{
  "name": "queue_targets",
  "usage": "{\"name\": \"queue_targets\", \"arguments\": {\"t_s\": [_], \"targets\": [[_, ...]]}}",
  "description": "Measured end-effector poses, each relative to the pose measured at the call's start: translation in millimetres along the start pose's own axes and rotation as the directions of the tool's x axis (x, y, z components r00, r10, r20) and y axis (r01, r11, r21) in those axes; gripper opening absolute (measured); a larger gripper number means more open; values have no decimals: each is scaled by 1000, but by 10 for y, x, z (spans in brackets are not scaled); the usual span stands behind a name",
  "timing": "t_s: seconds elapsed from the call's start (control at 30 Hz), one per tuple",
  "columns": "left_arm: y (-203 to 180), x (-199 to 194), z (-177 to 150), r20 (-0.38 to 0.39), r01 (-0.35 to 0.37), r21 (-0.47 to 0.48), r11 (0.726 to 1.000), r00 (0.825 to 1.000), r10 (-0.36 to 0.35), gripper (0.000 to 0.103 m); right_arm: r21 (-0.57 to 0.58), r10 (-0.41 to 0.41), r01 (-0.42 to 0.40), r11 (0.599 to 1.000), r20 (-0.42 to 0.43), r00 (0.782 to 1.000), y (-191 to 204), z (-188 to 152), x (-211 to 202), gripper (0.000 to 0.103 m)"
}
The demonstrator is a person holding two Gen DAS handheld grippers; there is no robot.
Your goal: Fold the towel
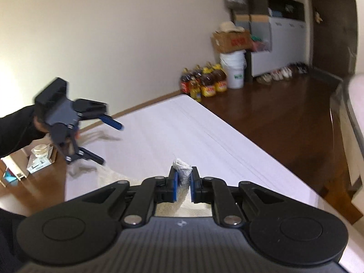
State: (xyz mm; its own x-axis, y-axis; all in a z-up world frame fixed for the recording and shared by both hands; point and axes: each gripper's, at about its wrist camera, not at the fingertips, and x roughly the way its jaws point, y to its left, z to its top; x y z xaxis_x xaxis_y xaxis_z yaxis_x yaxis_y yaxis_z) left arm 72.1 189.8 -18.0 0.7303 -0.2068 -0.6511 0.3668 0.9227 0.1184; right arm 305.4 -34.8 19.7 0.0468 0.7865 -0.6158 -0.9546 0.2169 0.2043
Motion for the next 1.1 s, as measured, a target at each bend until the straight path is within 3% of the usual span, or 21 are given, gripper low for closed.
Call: {"name": "queue_targets", "arguments": {"t_s": [0.43, 0.5, 0.6, 0.73, 0.9, 1.1], "targets": [[-163, -168, 85, 85, -36, 18, 999, 996, 34, 93, 137, -22, 27, 990, -38, 999, -507, -344, 330, 12], [-162, -222, 90, 90, -31, 10, 999, 995, 30, 93, 144, -31, 37, 989, -41, 999, -543, -380, 355, 14], [-207, -260, 80, 84, -29, 26, 999, 996, 27, 93, 154, -65, 70, 986, -35, 997, -580, -424, 356, 30], [-267, -234, 20, 61, -33, 28, 999, 998, 31, 93, 158, -121, 116, 981, 21, 992, -591, -475, 224, 30], [-303, -58, -49, 18, -64, 47, 997, 998, 64, 93, 173, -153, 127, 977, 141, 978, -387, -514, -148, 30], [-257, 63, -138, -13, -90, 37, 995, 996, 91, 94, 98, -61, 52, 994, 97, 993, 126, -676, -204, 28]]}}
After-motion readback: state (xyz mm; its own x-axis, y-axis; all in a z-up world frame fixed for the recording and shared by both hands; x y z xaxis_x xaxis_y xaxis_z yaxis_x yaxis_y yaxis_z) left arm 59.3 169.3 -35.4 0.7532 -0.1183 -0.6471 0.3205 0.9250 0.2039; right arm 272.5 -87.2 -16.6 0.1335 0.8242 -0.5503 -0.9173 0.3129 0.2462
